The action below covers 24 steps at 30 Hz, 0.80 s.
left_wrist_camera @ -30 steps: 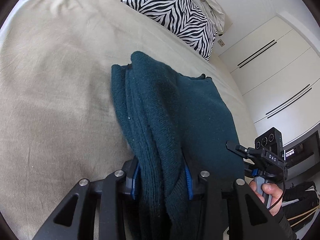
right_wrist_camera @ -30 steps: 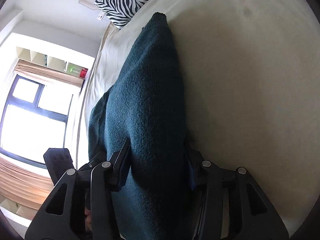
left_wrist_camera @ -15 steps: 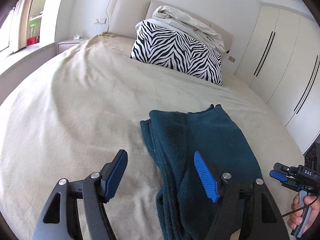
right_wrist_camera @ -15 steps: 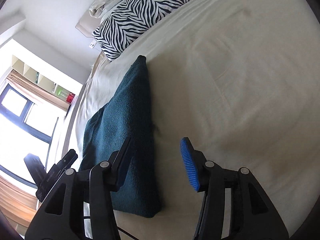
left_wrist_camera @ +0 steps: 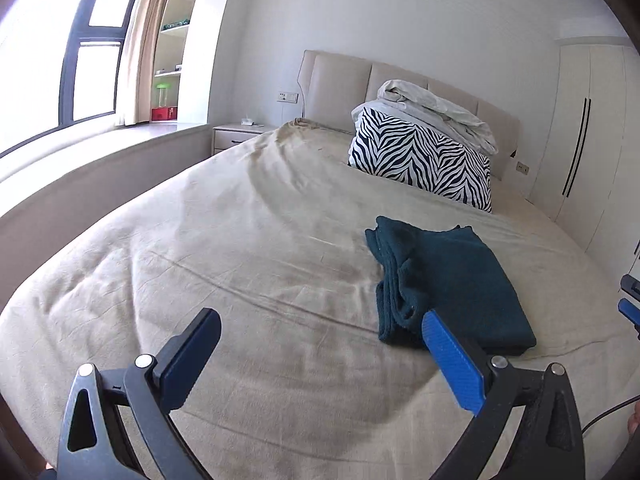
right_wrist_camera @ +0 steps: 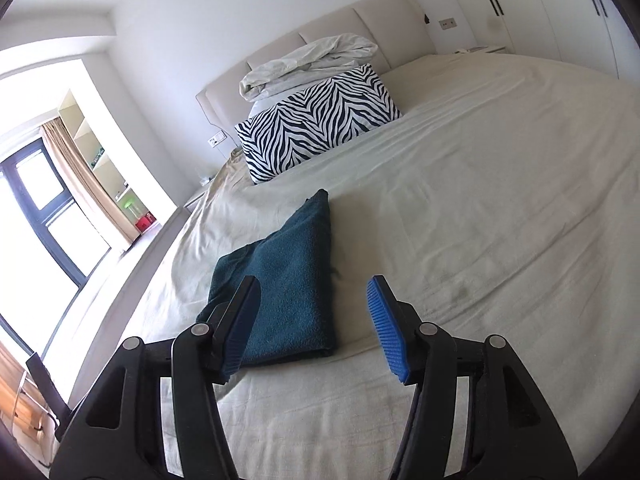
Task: Fold small clothes
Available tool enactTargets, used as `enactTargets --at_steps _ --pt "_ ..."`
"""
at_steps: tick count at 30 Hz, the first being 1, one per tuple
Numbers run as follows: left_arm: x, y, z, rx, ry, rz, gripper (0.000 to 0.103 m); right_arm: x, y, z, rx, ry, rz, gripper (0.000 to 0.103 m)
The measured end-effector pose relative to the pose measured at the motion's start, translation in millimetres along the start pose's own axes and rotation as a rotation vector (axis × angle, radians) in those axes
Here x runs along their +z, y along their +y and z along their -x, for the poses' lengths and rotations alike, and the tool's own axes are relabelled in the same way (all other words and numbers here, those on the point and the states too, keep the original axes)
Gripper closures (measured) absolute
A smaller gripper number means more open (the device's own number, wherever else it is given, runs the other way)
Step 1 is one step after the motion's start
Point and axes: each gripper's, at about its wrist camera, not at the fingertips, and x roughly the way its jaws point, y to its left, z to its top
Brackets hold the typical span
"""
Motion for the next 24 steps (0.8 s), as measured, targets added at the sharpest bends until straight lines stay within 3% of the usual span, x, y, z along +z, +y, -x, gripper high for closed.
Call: enactTargets --at_steps 2,4,5,8,11,14,18,21,24 --pt "-3 -9 31 0.078 -0.092 -0.049 0.0 -1 20 22 -0.038 -0.067 0.081 0.038" --pt "0 -19 59 0.159 -0.208 -0.089 0.0 -4 37 46 -0.075 -0.16 0.148 0.009" --pt "4 -25 71 0.167 -0.252 -0.113 0.0 -7 44 57 -0.091 -0.216 0.175 0.004" --pt "16 -43 96 0.155 -0.308 -0.224 0.0 -13 64 89 -0.119 -0.329 0.277 0.0" --pt "23 -55 109 0.228 -0.323 -0.271 0.0 -12 79 103 -0.114 -0.311 0.345 0.0" --pt "31 -49 111 0.128 -0.227 -0.269 0.0 -8 78 98 0.072 -0.178 0.258 0.0" --pt "42 -23 104 0.127 -0.148 -0.166 0.0 -6 83 50 0.367 0.032 0.047 0.0" --pt "46 7 96 0.082 -0.11 -0.047 0.0 -14 94 -27 0.566 0.236 -0.133 0.001" --pt "42 32 85 0.083 -0.087 0.042 0.0 -36 110 -109 0.655 0.408 -0.269 0.001"
